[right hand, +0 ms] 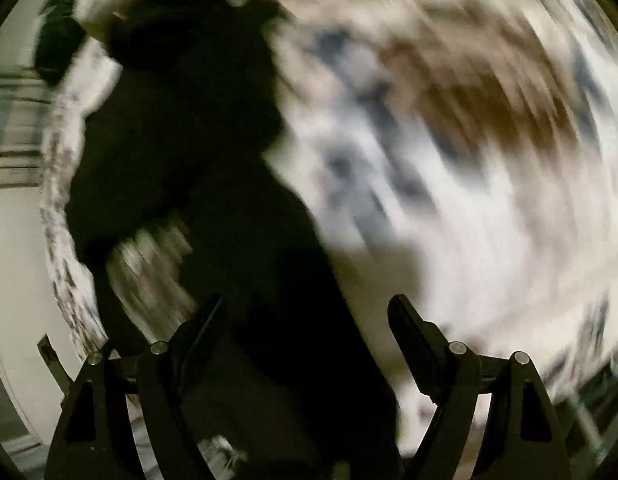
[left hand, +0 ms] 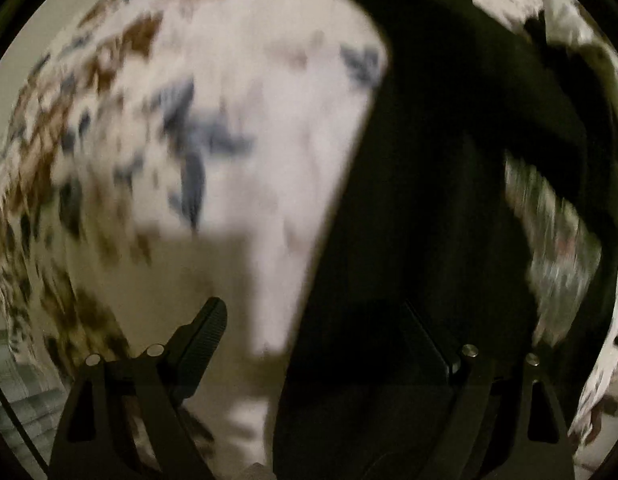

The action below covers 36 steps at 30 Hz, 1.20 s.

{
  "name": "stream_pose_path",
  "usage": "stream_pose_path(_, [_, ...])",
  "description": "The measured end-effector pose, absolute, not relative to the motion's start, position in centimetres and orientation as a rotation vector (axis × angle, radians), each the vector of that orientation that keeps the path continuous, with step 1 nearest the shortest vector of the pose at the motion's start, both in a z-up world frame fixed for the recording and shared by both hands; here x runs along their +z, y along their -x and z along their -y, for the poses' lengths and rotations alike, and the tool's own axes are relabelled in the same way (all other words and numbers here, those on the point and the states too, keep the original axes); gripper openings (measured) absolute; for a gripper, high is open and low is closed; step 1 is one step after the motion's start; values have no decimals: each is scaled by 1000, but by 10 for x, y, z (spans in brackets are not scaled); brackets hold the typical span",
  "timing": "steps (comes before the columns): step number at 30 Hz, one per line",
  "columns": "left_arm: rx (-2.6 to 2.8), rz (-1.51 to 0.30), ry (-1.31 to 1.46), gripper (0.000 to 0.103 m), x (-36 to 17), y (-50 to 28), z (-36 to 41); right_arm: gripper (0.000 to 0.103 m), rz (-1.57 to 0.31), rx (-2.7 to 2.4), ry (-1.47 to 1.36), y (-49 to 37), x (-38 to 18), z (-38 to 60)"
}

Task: Fold small clothes
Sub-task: 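Lift the shirt hem with both grippers and fold it toward the collar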

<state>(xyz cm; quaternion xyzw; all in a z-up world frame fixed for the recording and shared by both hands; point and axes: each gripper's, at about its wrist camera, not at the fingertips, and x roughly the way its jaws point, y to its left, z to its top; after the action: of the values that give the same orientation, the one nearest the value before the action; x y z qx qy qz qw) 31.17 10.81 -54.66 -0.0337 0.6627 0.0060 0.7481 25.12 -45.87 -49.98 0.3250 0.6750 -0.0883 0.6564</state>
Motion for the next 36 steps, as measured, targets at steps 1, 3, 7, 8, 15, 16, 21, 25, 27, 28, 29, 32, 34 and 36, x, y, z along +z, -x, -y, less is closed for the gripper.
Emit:
stream_pose_path(1, [2, -1459, 71, 87, -551, -304, -108, 84, -1546, -214, -742, -230, -509, 457])
stream_pose_path(3, [-15, -1479, 68, 87, -558, -291, -108, 84, -1568, -236, -781, -187, -523, 453])
stream_pose_path(7, [-26, -1503, 69, 87, -569, -265, -106, 84, -1571, -237, -899, -126, -547, 450])
stream_pose_path(8, [-28, -1518, 62, 87, -574, -258, -105, 84, -1573, -222, -918, -115, -553, 447])
stream_pose_path(15, [-3, -1498, 57, 87, -594, -218, -103, 83, -1569, -111, -909, -96, -582, 410])
stream_pose_path(16, [-3, -1488, 78, 87, -594, -214, -104, 77, -1552, -102, -904, -95, -581, 408])
stream_pose_path(21, [-10, -1407, 135, 57, -592, -200, -103, 30, -1498, -63, -919, -101, -577, 399])
stream_pose_path(25, [-58, -1312, 168, 7, -577, -188, -98, 9, -1474, -65, -946, -99, -576, 401])
stream_pose_path(27, [-73, -1254, 189, 6, -565, -178, -97, 8, -1458, -70, -943, -91, -568, 408])
stream_pose_path(28, [-81, -1238, 205, 6, -560, -175, -97, 7, -1453, -79, -936, -88, -563, 407])
stream_pose_path(29, [-88, -1222, 220, 6, -553, -170, -99, 7, -1451, -88, -930, -83, -557, 406])
stream_pose_path(32, [-102, -1182, 250, 6, -530, -153, -105, 6, -1473, -99, -889, -66, -542, 404])
stream_pose_path(34, [-122, -1168, 262, 6, -515, -154, -118, 6, -1473, -77, -887, -59, -531, 401])
stream_pose_path(36, [-138, -1159, 265, 6, -501, -152, -115, 6, -1468, -61, -870, -50, -515, 401])
